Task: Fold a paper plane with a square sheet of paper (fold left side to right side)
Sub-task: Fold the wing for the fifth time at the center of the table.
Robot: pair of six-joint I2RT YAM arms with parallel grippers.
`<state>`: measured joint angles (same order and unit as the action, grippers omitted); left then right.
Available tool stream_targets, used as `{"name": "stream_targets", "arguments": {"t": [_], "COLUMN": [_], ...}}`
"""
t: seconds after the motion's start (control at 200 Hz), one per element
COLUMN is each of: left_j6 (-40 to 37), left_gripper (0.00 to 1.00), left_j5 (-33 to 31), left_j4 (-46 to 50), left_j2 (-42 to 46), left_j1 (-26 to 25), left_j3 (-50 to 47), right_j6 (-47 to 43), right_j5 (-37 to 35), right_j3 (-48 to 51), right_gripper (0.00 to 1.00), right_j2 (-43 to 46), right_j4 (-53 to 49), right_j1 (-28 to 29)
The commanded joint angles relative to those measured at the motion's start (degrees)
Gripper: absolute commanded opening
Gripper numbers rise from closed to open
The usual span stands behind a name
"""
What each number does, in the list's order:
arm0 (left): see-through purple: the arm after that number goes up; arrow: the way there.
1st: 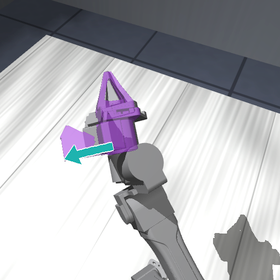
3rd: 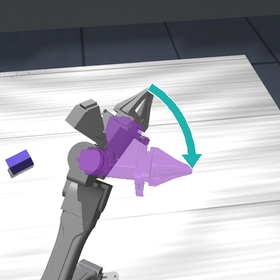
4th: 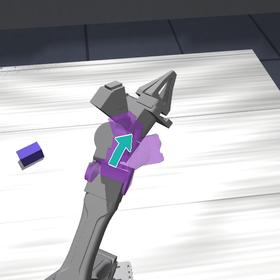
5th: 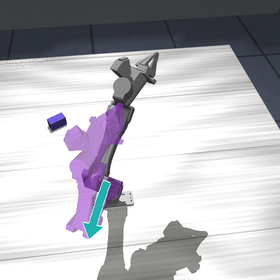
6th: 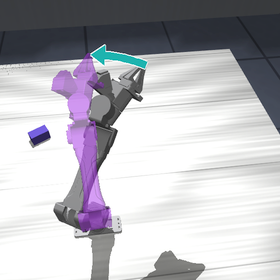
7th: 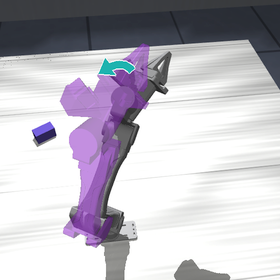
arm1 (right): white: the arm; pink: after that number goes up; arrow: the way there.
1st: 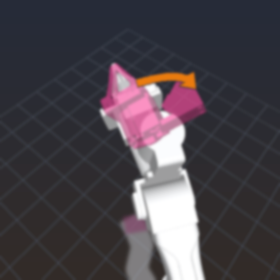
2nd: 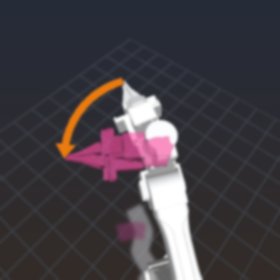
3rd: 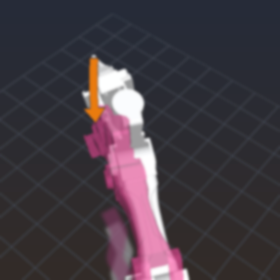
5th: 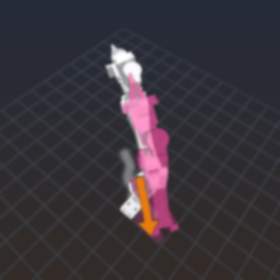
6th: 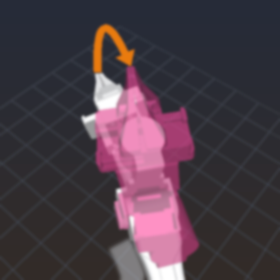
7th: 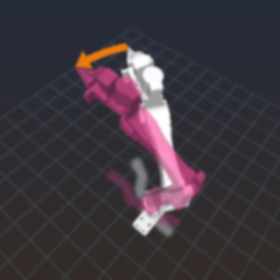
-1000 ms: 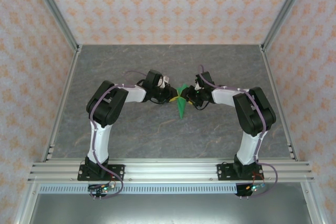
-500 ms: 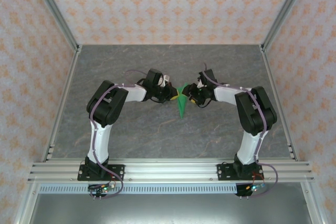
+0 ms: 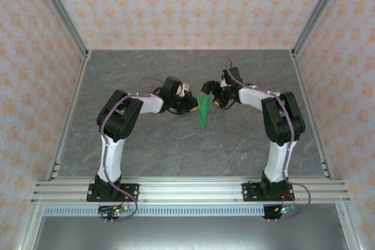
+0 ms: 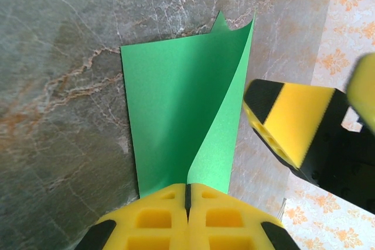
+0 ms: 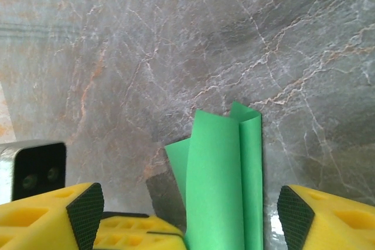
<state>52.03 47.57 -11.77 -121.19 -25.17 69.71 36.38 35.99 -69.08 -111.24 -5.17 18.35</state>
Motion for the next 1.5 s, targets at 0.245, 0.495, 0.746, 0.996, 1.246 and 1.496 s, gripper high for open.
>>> {"name": "stream_targets", "arguments": {"t": [0.245, 0.495, 0.746, 0.996, 1.246, 1.496], "left_j6": [-1.18, -1.13, -1.13, -1.88, -3.70, -4.94], "left_gripper": [0.00, 0.00, 0.00, 0.00, 0.00, 0.00], "left_j5": [-0.73, -0.70, -0.64, -0.64, -1.39, -2.26], "left_j4": [0.59, 0.43, 0.33, 1.08, 3.99, 6.11], "left_j2": [-0.32, -0.27, -0.41, -0.31, -0.38, -1.33], "left_j1": [-0.31, -0.32, -0.32, -0.32, -0.24, -0.14], "left_j3": [1.16, 1.04, 1.04, 1.56, 3.48, 4.73], "right_j6": [-0.46, -0.95, -1.21, -2.40, -4.36, -4.71], "right_j5": [0.12, 0.22, 0.66, -0.47, -2.06, -2.08], "right_j3": [-4.27, -5.31, -6.13, -6.90, -7.50, -7.37], "right_gripper": [0.82, 0.82, 0.82, 0.82, 0.82, 0.82], "right_j2": [-2.88, -3.90, -4.97, -6.18, -7.23, -7.41], "right_j4": [-1.86, -2.58, -2.91, -5.68, -9.45, -9.82], "right_j1": [0.93, 1.51, 1.92, 2.26, 2.56, 2.64]}}
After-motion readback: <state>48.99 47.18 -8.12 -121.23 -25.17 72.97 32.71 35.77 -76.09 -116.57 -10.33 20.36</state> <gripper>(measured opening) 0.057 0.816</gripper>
